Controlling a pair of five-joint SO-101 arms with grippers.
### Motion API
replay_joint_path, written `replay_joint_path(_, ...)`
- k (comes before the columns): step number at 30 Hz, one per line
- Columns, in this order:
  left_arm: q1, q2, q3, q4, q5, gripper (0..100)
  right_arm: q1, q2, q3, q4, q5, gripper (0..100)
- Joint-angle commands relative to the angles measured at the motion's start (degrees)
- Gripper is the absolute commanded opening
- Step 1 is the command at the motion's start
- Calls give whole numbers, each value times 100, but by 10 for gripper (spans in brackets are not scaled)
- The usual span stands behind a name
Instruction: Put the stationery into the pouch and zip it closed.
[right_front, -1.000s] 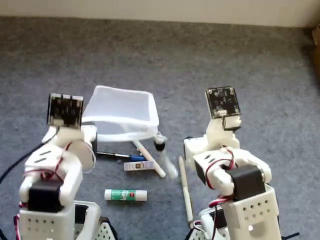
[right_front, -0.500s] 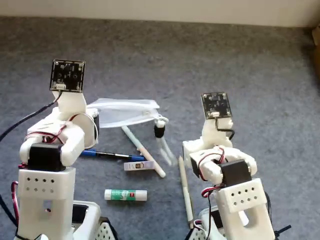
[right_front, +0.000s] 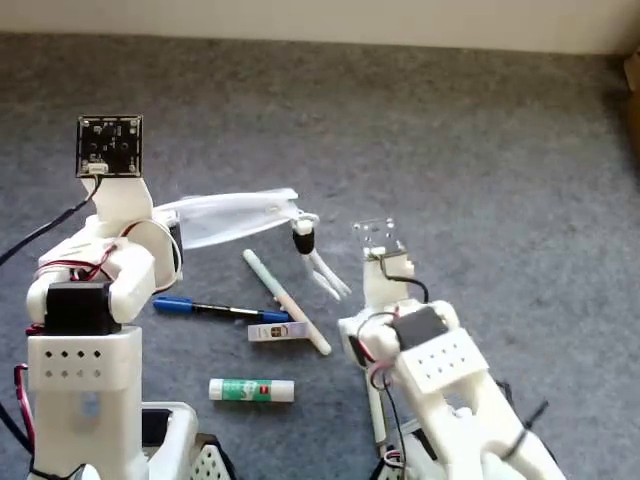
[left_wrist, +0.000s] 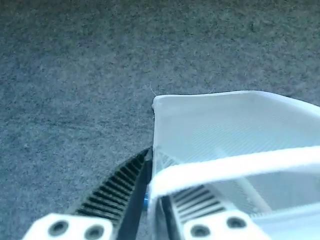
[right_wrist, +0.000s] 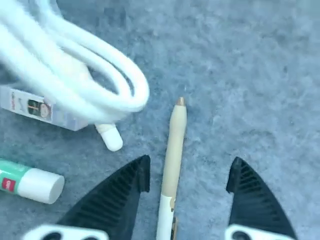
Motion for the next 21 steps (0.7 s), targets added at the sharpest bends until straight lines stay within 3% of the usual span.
replay_joint_path(1, -119, -13, -119, 26, 79, 7, -101, 866, -418, -286, -220, 241)
replay_joint_path(11, -92, -4, -101, 26, 79, 7, -110, 1710, -514, -558, -211, 241)
replay_joint_path(18, -84, 13, -101, 9, 88, 7, -541, 2088, -479, -699, -220, 241)
replay_joint_path(21, -84, 13, -101, 9, 88, 7, -523, 2255, -479, -936, -211, 180)
